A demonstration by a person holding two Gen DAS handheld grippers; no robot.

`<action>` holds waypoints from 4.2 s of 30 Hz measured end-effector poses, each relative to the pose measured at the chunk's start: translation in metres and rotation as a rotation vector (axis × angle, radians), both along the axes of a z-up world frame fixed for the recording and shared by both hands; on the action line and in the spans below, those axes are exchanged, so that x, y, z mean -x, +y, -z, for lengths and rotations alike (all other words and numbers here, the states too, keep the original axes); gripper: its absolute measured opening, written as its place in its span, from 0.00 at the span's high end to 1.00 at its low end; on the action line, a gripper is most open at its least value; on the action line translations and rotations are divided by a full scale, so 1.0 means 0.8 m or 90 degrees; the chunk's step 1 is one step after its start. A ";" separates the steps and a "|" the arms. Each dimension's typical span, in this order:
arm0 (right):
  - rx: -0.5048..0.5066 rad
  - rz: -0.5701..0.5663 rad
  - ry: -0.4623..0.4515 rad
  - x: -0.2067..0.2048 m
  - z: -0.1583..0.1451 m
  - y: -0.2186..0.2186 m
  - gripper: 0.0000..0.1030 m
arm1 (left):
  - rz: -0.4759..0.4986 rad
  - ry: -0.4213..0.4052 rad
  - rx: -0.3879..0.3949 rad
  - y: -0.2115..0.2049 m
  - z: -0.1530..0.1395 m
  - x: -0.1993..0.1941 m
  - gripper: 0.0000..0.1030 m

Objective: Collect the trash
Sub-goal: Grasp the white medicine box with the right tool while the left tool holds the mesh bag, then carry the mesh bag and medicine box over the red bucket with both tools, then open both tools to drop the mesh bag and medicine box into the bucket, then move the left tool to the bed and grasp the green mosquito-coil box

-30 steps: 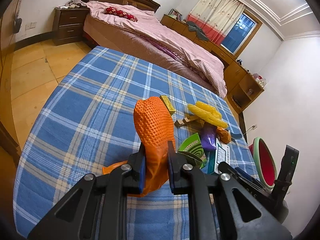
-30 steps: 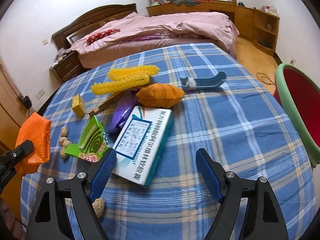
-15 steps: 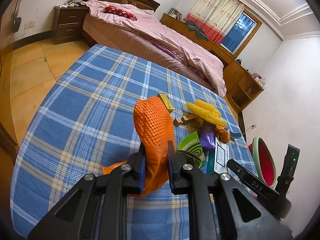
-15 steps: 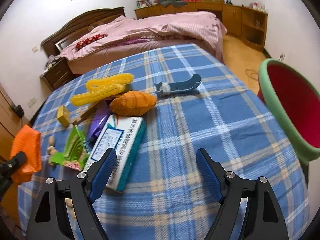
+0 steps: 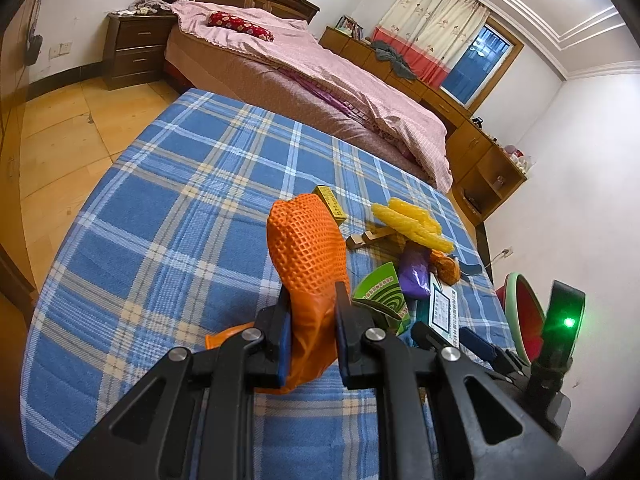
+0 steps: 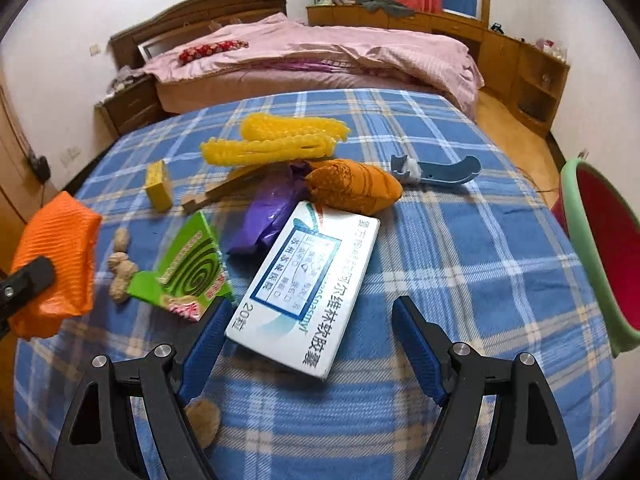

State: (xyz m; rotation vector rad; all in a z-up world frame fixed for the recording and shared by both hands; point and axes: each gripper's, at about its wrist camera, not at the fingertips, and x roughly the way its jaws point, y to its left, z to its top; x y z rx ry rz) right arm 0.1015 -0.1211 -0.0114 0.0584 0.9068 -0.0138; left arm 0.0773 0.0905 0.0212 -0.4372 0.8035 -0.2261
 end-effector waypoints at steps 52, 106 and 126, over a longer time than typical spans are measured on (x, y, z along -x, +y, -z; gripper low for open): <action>-0.069 0.205 -0.121 0.149 -0.077 -0.293 0.43 | 0.323 -0.074 -0.101 -0.310 -0.074 -0.003 0.83; -0.072 0.253 -0.124 0.135 -0.061 -0.360 0.41 | 0.398 -0.054 -0.147 -0.443 -0.058 -0.035 0.73; -0.092 0.170 -0.126 0.130 -0.074 -0.274 0.41 | 0.268 -0.034 -0.143 -0.298 -0.056 -0.016 0.73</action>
